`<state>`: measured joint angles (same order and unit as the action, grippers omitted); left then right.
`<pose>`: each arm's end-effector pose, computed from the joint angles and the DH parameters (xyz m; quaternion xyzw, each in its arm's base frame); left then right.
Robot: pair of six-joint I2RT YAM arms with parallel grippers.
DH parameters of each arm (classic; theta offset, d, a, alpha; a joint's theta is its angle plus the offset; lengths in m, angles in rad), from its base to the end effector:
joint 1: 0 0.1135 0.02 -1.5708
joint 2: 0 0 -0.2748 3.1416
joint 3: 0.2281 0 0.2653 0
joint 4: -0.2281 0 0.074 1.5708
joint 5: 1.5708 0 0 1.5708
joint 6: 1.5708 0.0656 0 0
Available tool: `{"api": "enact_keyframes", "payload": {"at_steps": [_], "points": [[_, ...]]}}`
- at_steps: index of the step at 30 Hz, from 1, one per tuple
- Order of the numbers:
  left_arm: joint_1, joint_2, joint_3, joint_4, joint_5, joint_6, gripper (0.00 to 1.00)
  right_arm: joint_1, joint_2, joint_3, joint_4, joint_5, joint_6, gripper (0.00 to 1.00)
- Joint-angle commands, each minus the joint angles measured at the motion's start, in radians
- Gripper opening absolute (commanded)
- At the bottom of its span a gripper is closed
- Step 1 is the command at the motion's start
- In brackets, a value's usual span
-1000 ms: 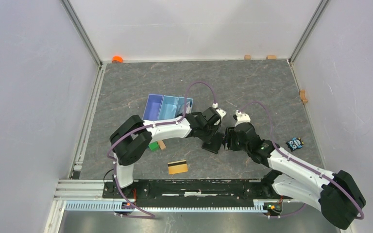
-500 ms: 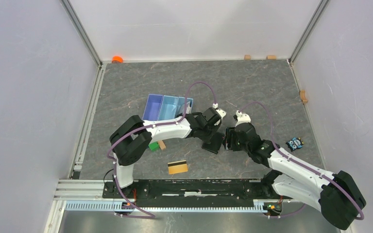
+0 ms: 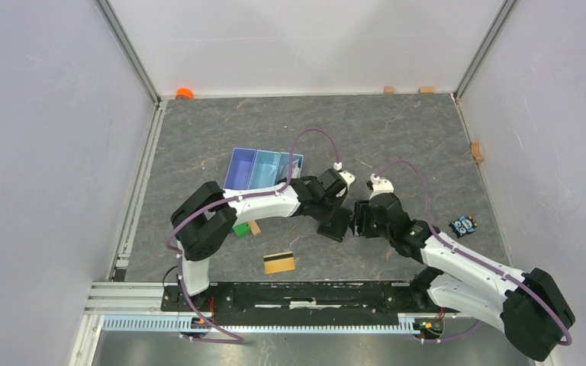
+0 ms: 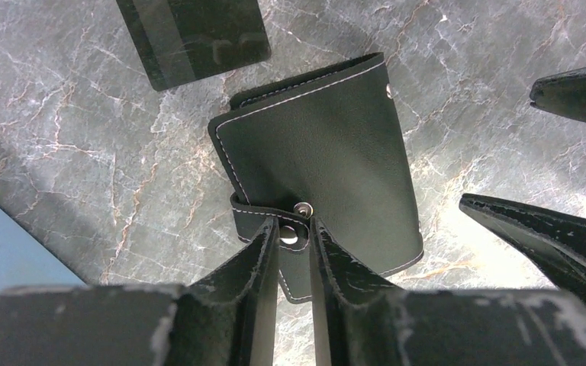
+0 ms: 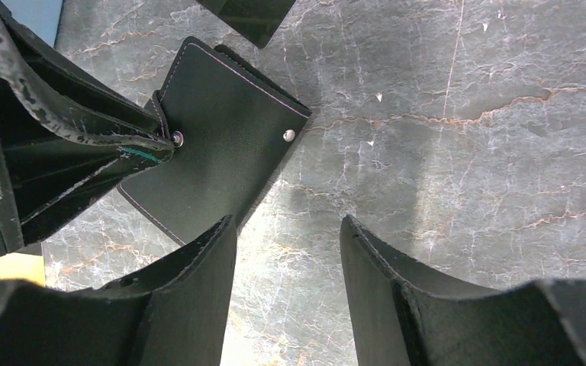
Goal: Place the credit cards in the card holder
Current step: Close the card holder at the center of the board.
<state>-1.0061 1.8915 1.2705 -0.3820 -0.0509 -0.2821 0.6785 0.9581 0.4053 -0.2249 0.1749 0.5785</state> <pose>0.2312 -0.3587 0.1551 0.3332 0.9000 -0.1486 0.2386 0.1723 0.1243 0.1564 -0.0122 0.9194 0.1610 0.3586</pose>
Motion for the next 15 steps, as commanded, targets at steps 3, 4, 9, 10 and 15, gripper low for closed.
{"api": "enact_keyframes", "payload": {"at_steps": [3, 4, 9, 10, 15], "points": [[-0.006, -0.045, -0.002, -0.011, -0.010, -0.007, 0.22, -0.005, -0.009, -0.008, 0.043, -0.011, 0.002, 0.58], [-0.006, -0.045, -0.002, -0.012, -0.009, -0.007, 0.21, -0.005, -0.009, -0.008, 0.044, -0.011, 0.004, 0.58], [-0.006, -0.057, -0.008, -0.012, -0.007, -0.014, 0.12, -0.006, -0.008, -0.005, 0.044, -0.013, 0.004, 0.58], [-0.006, -0.057, -0.009, -0.012, -0.008, -0.016, 0.10, -0.006, -0.008, -0.005, 0.044, -0.012, 0.004, 0.58], [-0.003, -0.055, -0.007, -0.010, 0.019, -0.034, 0.02, -0.005, -0.009, -0.004, 0.044, -0.015, 0.003, 0.58]]}}
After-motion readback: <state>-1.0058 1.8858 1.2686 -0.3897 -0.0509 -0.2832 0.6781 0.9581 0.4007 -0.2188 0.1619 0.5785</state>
